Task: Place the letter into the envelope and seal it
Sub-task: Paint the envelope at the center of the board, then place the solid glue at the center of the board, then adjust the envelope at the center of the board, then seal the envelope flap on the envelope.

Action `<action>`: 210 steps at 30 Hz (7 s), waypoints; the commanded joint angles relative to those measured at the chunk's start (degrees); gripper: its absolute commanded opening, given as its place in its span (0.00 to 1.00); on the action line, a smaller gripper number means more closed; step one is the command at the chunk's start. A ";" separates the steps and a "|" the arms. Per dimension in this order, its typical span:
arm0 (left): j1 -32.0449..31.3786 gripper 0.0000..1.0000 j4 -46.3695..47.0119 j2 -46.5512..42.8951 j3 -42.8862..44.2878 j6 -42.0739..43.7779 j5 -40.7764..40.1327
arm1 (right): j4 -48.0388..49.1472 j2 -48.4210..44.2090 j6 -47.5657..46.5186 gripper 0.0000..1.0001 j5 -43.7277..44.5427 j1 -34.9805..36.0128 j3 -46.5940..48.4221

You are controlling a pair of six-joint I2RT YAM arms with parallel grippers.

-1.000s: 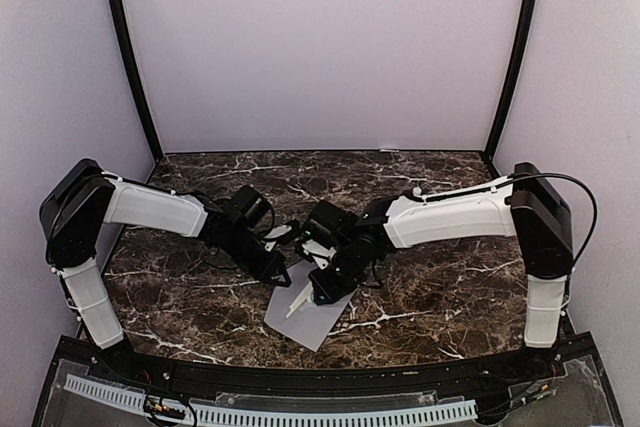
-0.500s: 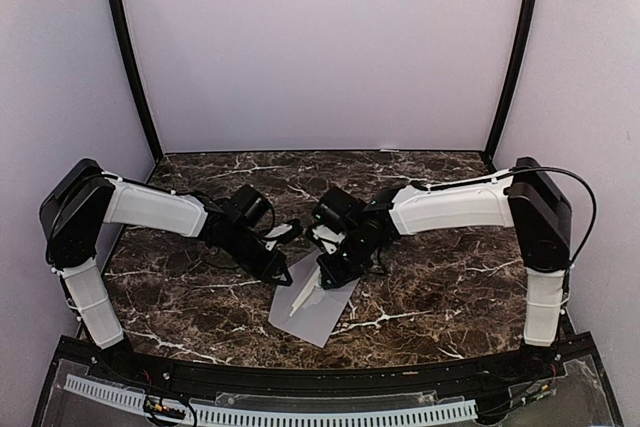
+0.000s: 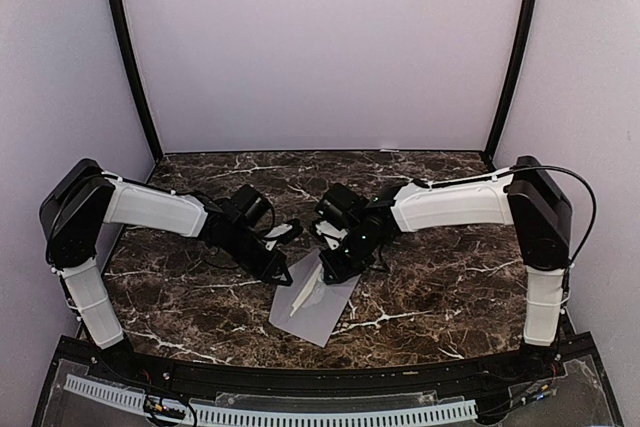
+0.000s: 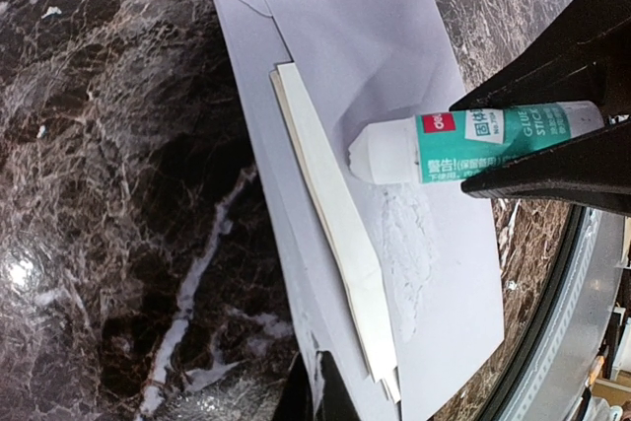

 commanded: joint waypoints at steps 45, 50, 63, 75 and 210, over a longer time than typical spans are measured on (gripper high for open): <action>6.12 0.63 8.18 -10.57 -4.28 -5.39 -0.98 | 55.10 -33.44 16.26 0.03 9.57 -1.61 -44.93; 8.39 0.63 6.03 -6.31 -2.46 -5.38 0.33 | 57.67 -31.68 18.19 0.02 15.36 -1.67 -48.06; 8.18 0.57 7.92 -0.29 -0.46 -7.31 4.96 | 59.87 -26.00 21.67 0.03 17.81 -3.50 -50.59; 6.91 0.17 6.82 0.97 0.06 -7.13 3.19 | 61.54 -23.43 24.00 0.01 21.27 -3.73 -51.69; -3.28 0.13 36.11 1.71 -18.44 -28.32 -3.89 | 45.55 -10.06 17.52 0.13 -5.45 0.20 -25.87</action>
